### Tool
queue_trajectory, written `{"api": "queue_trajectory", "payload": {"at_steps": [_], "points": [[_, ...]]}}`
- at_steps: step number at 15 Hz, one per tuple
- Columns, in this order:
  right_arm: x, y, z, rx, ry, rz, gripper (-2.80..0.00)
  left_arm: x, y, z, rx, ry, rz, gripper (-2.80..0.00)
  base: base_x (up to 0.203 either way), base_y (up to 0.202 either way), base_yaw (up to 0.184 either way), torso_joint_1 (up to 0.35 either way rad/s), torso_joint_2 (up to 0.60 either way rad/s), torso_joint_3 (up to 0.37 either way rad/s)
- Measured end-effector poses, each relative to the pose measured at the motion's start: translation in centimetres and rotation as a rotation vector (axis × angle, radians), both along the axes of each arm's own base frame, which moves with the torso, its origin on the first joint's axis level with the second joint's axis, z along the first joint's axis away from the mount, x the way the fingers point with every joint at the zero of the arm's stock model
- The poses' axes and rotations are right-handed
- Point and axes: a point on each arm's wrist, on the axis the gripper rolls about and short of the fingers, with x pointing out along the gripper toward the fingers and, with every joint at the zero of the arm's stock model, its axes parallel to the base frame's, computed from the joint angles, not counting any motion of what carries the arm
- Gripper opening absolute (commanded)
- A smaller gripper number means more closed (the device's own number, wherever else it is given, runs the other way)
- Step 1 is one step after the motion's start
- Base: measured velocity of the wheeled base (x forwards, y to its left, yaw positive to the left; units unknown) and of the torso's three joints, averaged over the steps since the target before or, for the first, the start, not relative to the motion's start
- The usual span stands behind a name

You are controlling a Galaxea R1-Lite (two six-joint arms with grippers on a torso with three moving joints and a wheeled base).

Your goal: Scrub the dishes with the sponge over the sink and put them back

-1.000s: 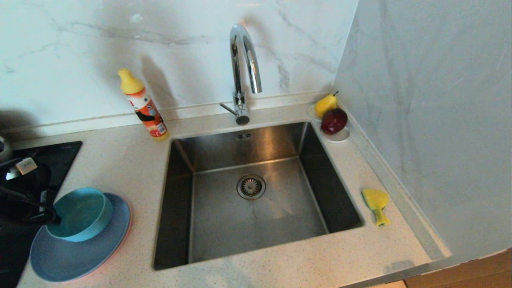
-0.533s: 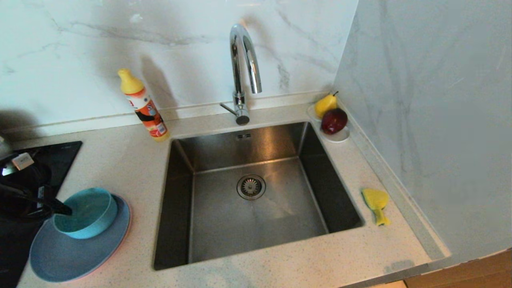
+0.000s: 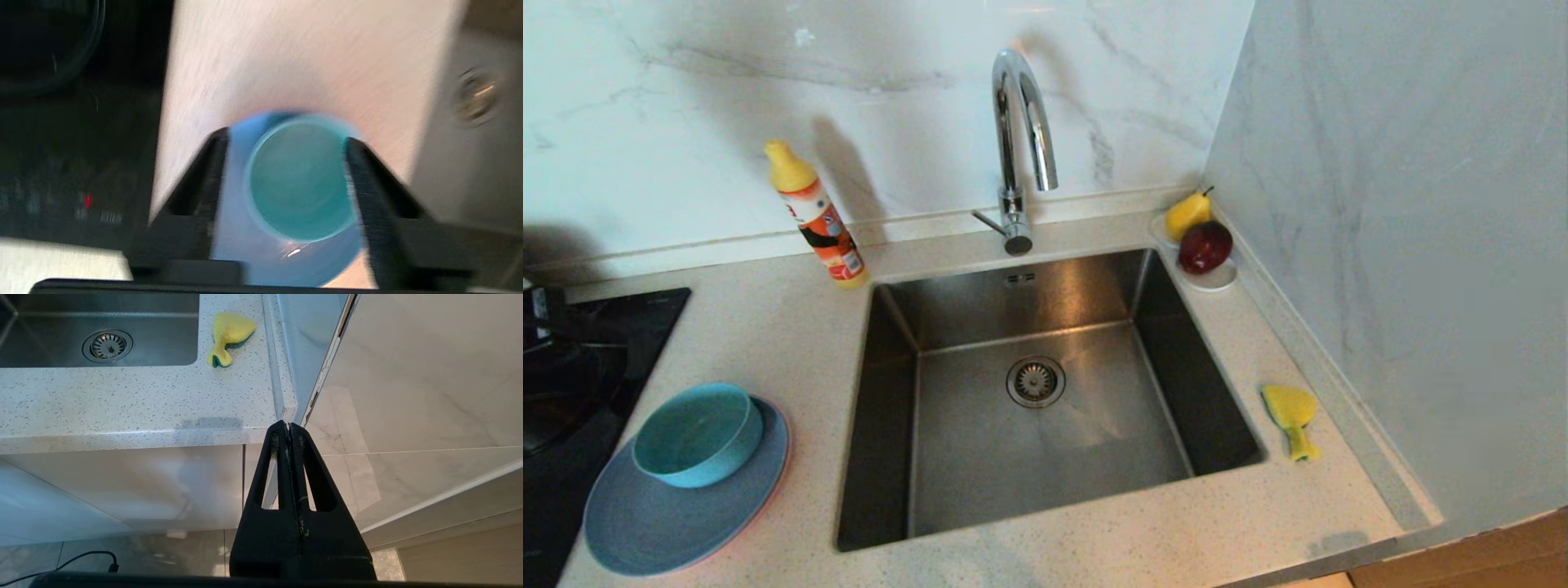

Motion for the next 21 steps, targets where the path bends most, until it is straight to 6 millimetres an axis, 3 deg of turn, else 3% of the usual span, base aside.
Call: {"api": "queue_trajectory", "payload": {"at_steps": [5,11,16,19,21], "points": [[0.0,0.0,0.0,0.0,0.0,0.0,-2.8,-1.8,-1.4,5.6,0.094,-0.29,-0.038,-2.8,0.0,0.0,0.0,0.0,0.0,0.0],[0.0,0.0,0.0,0.0,0.0,0.0,-2.8,-3.4,-5.5,7.4,0.159,-0.402,-0.164,-2.8,0.0,0.0,0.0,0.0,0.0,0.0],[0.0,0.0,0.0,0.0,0.0,0.0,-2.8,-8.6,-10.6,5.3,0.222,-0.437,-0.346,-2.8,0.0,0.0,0.0,0.0,0.0,0.0],[0.0,0.0,0.0,0.0,0.0,0.0,-2.8,-14.5,-12.9,2.4,0.262,-0.48,-0.419,-2.8,0.0,0.0,0.0,0.0,0.0,0.0],[0.0,0.0,0.0,0.0,0.0,0.0,-2.8,-18.9,-13.7,-0.9,0.281,-0.511,-0.439,-2.8,0.0,0.0,0.0,0.0,0.0,0.0]]}}
